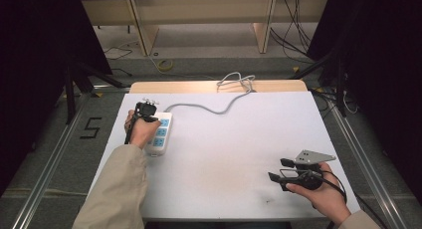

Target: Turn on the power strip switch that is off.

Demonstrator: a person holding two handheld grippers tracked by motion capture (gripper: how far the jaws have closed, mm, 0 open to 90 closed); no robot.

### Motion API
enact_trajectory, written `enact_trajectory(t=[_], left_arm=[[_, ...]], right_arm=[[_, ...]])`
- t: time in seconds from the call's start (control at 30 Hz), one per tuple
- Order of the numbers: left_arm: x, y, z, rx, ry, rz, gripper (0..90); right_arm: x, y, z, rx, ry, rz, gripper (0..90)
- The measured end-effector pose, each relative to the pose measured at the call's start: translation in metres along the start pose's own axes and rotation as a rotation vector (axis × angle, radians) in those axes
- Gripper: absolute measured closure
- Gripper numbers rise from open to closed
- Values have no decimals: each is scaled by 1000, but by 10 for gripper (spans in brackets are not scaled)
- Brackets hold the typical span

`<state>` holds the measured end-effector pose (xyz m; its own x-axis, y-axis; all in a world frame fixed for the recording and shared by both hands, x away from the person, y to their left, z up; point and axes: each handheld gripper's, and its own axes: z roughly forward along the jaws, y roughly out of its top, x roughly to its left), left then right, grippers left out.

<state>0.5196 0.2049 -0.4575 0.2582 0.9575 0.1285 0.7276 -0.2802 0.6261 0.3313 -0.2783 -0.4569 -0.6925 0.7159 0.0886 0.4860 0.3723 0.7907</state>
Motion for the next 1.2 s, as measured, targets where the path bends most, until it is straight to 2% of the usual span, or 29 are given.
enact_trajectory(t=[0.53, 0.7, 1.0, 1.13, 1.2], left_arm=[[1, -1, 0, -8, -5, 22, 900], [4, -2, 0, -14, -28, 20, 900], [4, -2, -1, -29, -11, 46, 898], [3, -1, -4, -48, -9, 45, 895], [3, 0, -6, -60, -12, 42, 830]], right_arm=[[0, 0, 0, -3, 2, 0, 298], [0, 0, 0, -3, 2, -1, 299], [0, 1, -1, -5, 1, -1, 299], [0, 1, -1, -5, 2, -1, 298], [0, 1, -1, -5, 3, 0, 298]])
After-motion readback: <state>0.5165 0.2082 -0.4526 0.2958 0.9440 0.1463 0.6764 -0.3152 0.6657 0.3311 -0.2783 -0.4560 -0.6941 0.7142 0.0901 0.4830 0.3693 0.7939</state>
